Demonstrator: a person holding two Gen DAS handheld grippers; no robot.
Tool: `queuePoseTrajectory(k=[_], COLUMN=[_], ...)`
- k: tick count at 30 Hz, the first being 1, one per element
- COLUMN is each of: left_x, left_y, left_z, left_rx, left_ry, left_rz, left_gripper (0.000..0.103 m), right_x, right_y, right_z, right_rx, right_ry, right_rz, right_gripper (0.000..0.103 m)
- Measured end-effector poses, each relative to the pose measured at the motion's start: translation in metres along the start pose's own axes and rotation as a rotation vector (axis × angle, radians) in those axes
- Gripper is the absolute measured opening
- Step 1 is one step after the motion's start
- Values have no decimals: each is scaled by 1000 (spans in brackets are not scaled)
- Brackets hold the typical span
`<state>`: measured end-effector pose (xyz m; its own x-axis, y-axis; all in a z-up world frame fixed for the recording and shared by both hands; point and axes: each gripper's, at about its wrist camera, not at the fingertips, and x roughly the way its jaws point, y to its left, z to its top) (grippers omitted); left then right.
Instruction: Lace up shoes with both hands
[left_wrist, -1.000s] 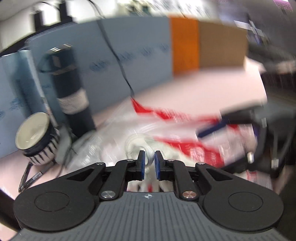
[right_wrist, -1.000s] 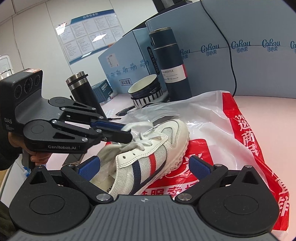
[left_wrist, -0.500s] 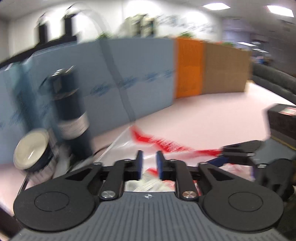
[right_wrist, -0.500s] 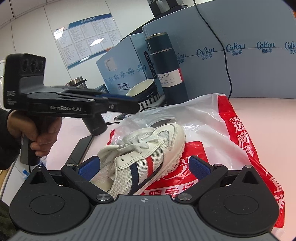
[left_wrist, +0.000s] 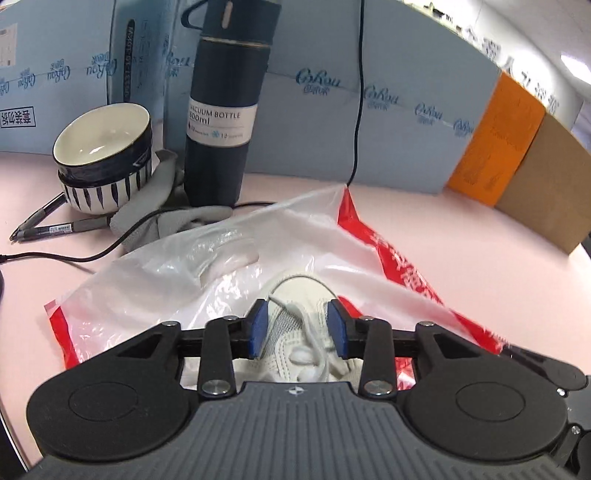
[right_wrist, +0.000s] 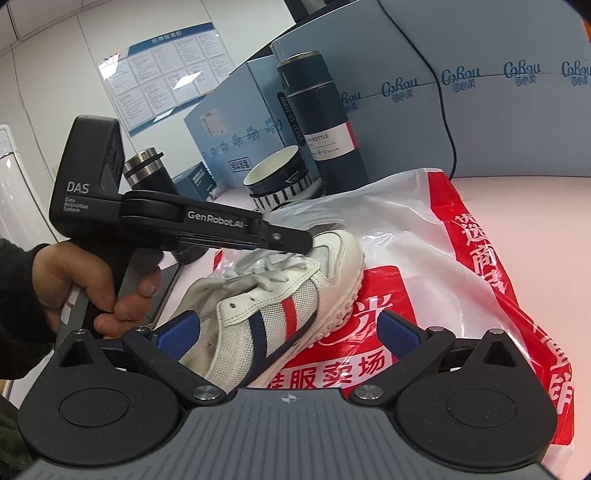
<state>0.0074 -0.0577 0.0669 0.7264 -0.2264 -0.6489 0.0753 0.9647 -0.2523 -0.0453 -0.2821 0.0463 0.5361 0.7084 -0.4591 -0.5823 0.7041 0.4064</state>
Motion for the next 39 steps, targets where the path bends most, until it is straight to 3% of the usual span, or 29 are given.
queuePoseTrajectory(k=[1, 8, 13, 15, 19, 20, 25, 29, 31, 32, 33, 34, 37, 39], left_x=[-2, -25, -28, -26, -11, -8, -5, -9, -14, -16, -18, -20, -27, -32], left_y=[3, 19, 22, 20, 19, 19, 18, 16, 18, 19, 21, 23, 30, 36], left_z=[0, 4, 17, 19, 14, 12, 6, 0, -1, -1, -2, -2, -2, -3], left_rx=[-9, -40, 55, 115, 172, 179, 181, 202, 187, 177, 167, 157, 116, 87], left_ry=[-6, -83, -42, -6, 75, 83, 62, 27, 4, -6, -16, -25, -45, -59], left_rz=[-21, -143, -301, -316, -268, -256, -243, -241, -247, -249, -251, -251, -238, -233], left_gripper=[4, 3, 3, 3, 4, 9, 12, 5, 3, 3, 3, 3, 3, 3], right_x=[0, 0, 1, 1, 0, 0, -3, 1, 6, 10, 14, 16, 17, 14], right_y=[-1, -4, -2, -1, 0, 1, 9, 29, 40, 45, 48, 48, 45, 43], right_z=[0, -1, -1, -1, 0, 0, 4, 8, 8, 8, 8, 8, 10, 12], right_rx=[4, 16, 2, -2, -11, -17, -79, -222, -303, -344, -366, -354, -320, -300], right_ry=[-2, -3, 3, 2, 0, -1, -12, 9, 43, 76, 103, 116, 129, 127], right_rz=[-3, -8, -3, -4, -8, -10, -31, -60, -56, -62, -65, -55, -44, -46], right_gripper=[103, 103, 103, 103, 103, 103, 103, 103, 96, 78, 49, 41, 36, 26])
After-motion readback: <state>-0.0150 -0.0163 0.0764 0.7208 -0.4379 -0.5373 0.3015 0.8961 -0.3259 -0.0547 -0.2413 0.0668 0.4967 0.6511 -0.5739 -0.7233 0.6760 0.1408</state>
